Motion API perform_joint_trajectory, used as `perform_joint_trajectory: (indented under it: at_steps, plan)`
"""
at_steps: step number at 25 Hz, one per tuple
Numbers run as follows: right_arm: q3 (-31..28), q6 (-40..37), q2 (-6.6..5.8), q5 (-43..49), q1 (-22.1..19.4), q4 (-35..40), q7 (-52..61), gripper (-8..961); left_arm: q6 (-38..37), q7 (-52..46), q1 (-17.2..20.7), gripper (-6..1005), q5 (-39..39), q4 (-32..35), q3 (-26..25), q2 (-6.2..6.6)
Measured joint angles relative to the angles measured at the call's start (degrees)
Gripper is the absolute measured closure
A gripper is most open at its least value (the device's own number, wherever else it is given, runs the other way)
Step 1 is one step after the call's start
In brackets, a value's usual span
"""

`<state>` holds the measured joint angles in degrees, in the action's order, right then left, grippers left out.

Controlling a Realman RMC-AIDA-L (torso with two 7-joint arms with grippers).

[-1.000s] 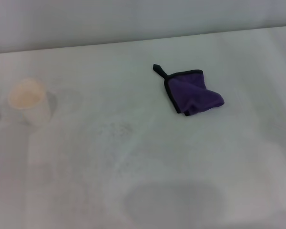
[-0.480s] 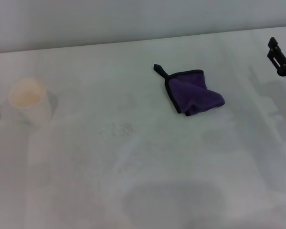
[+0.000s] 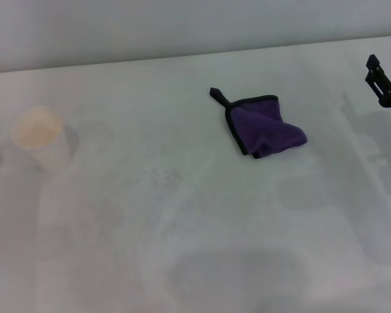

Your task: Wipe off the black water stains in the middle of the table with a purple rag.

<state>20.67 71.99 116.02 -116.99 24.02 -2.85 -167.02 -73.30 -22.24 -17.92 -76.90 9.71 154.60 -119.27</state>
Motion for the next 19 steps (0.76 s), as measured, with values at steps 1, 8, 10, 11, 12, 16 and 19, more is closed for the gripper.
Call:
perform_joint_trajectory:
  at_steps: [1,8,10,11,12,16,19]
  plan:
    - [0.0,0.0,0.0,0.0,0.0,-0.1,0.0,222,0.0,0.0,0.0,123,0.0,0.0,0.0,-0.03]
    - [0.0,-0.2,0.0,0.0,0.2,-0.8,0.1,222,0.0,0.2,0.0,122,0.0,0.1,0.2,-0.13]
    - [0.0,-0.3,0.0,0.0,0.2,-0.8,0.1,222,0.0,0.2,0.0,122,0.1,0.1,0.3,-0.1]
    - [0.0,-0.4,0.0,0.0,0.1,-0.8,0.1,222,0.0,0.2,0.0,122,0.2,0.1,0.3,-0.09]
    - [0.0,-0.4,0.0,0.0,0.1,-0.8,0.1,222,0.0,0.2,0.0,122,0.2,0.1,0.3,-0.08]
    - [-0.2,-0.6,0.0,0.0,0.0,-0.8,0.1,222,0.0,0.4,0.0,122,0.3,0.1,0.5,-0.08]
    - [-0.4,-0.7,0.0,0.0,0.0,-0.8,0.1,222,0.0,0.2,0.0,122,0.3,0.2,0.5,-0.08]
